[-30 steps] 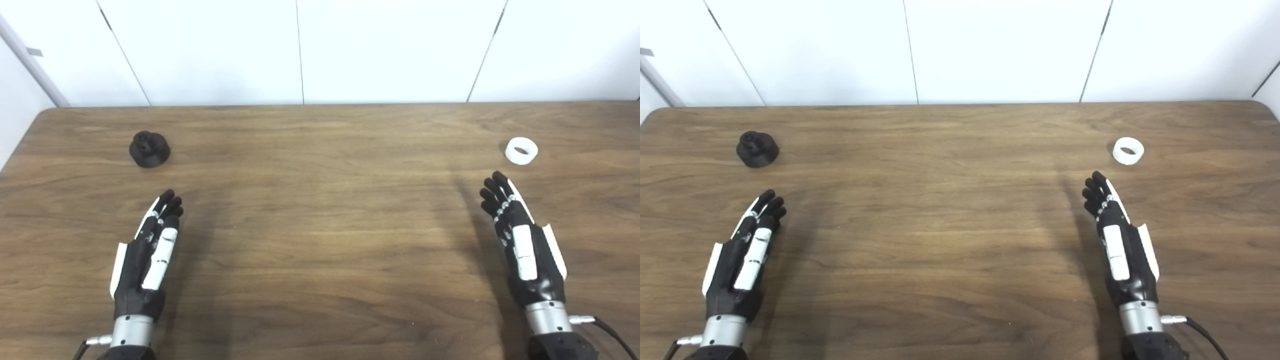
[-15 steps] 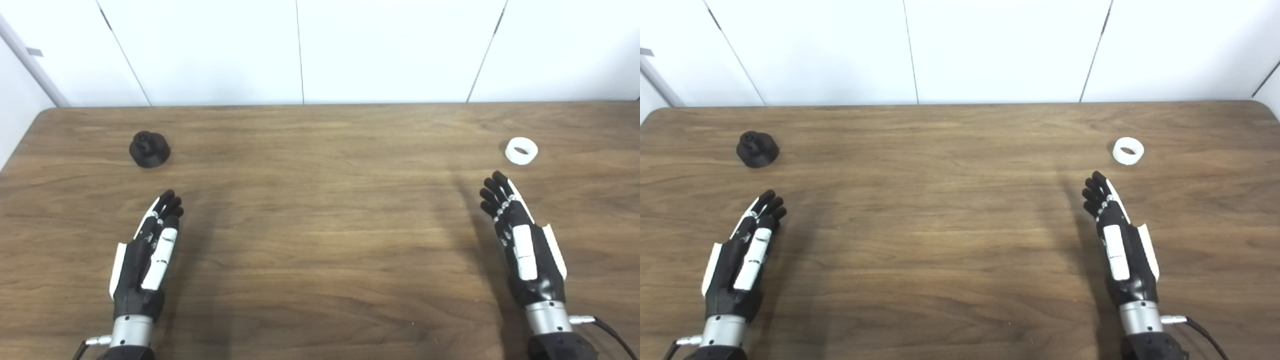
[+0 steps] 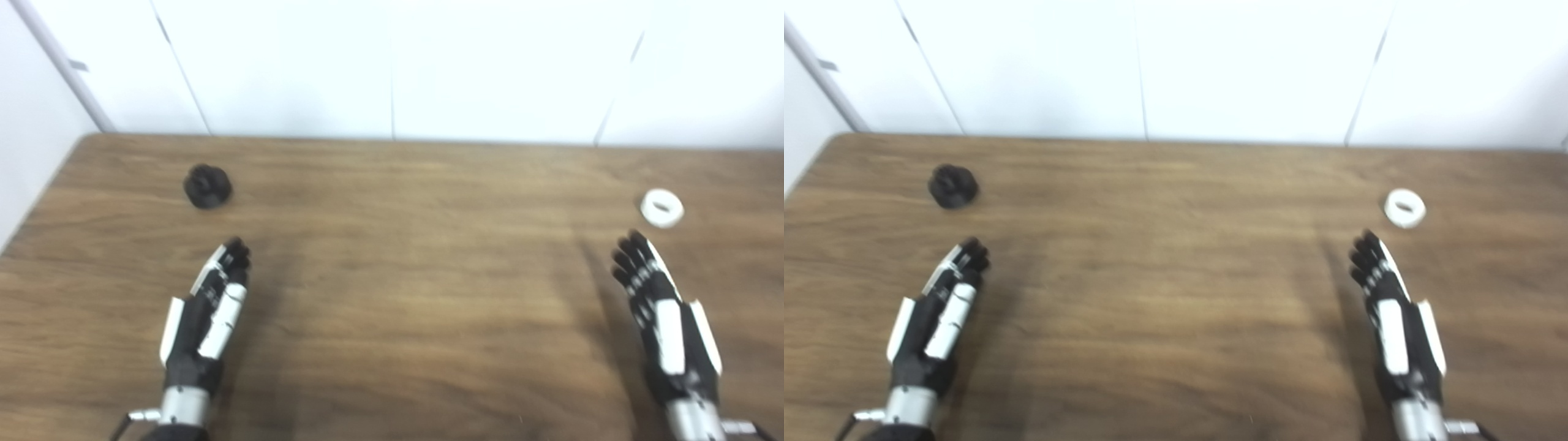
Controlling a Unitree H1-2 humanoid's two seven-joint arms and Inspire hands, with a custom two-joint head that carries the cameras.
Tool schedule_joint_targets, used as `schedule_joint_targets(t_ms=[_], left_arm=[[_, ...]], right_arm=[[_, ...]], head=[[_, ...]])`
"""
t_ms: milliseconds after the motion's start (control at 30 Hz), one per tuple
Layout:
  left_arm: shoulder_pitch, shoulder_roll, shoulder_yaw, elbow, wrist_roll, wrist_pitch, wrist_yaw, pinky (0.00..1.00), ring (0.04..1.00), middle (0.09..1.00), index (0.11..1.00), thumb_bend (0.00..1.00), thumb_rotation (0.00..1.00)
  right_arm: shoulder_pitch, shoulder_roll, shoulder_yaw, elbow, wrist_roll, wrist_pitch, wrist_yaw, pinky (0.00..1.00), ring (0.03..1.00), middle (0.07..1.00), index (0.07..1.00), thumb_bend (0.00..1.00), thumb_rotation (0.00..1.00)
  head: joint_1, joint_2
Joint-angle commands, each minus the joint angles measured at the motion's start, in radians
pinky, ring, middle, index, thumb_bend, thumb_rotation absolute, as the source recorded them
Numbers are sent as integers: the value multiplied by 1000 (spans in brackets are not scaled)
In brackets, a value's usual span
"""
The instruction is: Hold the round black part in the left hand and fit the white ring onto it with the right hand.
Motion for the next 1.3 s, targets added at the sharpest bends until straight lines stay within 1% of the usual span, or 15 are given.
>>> schedule_joint_targets(t_ms=[0, 133, 233, 367, 567, 633, 667, 767, 833, 900, 967, 1100, 1167, 1233, 1267], left_arm=[[118, -39, -26, -4, 22, -45, 9, 955, 912, 900, 909, 463, 646], [118, -43, -43, 13, 42, -61, 24, 954, 916, 904, 916, 433, 663], [117, -46, -53, 20, 54, -68, 32, 954, 916, 904, 917, 437, 682], [119, -45, -67, 25, 65, -76, 41, 960, 923, 908, 921, 440, 703], [119, -47, -85, 25, 80, -73, 59, 975, 930, 915, 928, 450, 728], [118, -50, -89, 28, 81, -75, 63, 983, 932, 914, 925, 450, 726], [117, -52, -90, 30, 83, -76, 66, 984, 930, 911, 917, 473, 708], [116, -60, -96, 31, 94, -74, 77, 983, 928, 908, 912, 491, 693], [116, -63, -103, 31, 105, -72, 86, 984, 927, 903, 911, 497, 683], [117, -63, -109, 32, 107, -73, 94, 981, 926, 899, 908, 507, 682], [118, -63, -113, 33, 105, -73, 99, 975, 922, 899, 909, 495, 683], [119, -64, -121, 30, 103, -66, 107, 964, 920, 903, 917, 505, 686], [120, -63, -124, 30, 110, -66, 111, 955, 920, 903, 918, 490, 701], [121, -60, -126, 30, 109, -66, 115, 956, 923, 906, 922, 477, 716], [122, -59, -128, 29, 108, -64, 117, 961, 927, 908, 923, 477, 719]], right_arm=[[51, -24, -8, 118, 18, -44, 17, 966, 944, 951, 959, 569, 1000], [48, -32, -7, 134, 34, -47, 15, 990, 956, 961, 973, 561, 1000], [46, -35, -7, 140, 50, -46, 16, 999, 970, 977, 988, 552, 1000], [42, -40, -6, 151, 61, -56, 22, 1000, 987, 990, 999, 535, 1000], [39, -50, -4, 159, 65, -74, 26, 1000, 986, 992, 1000, 494, 1000], [39, -52, -6, 163, 71, -77, 29, 1000, 987, 992, 1000, 490, 1000], [39, -52, -6, 162, 76, -75, 29, 1000, 991, 994, 1000, 482, 1000], [39, -56, -7, 158, 92, -64, 35, 1000, 998, 999, 1000, 485, 1000], [39, -56, -11, 154, 65, -47, 15, 1000, 986, 991, 998, 478, 1000], [41, -56, -11, 144, 41, -30, 1, 990, 976, 987, 997, 447, 1000], [41, -57, -11, 138, 34, -21, -3, 985, 974, 986, 997, 428, 1000], [39, -58, -13, 140, 23, -23, -5, 986, 975, 987, 997, 417, 1000], [38, -58, -14, 143, 16, -27, -7, 988, 972, 982, 993, 396, 1000], [38, -58, -14, 146, 16, -35, -5, 992, 975, 982, 993, 384, 1000], [38, -58, -14, 146, 17, -35, -4, 991, 975, 983, 993, 383, 1000]], head=[[7, -3], [41, -23], [53, -30], [59, -32], [83, -35], [97, -39], [100, -41], [118, -48], [127, -56], [128, -62], [132, -66], [135, -68], [135, -68], [112, -65], [112, -65]])
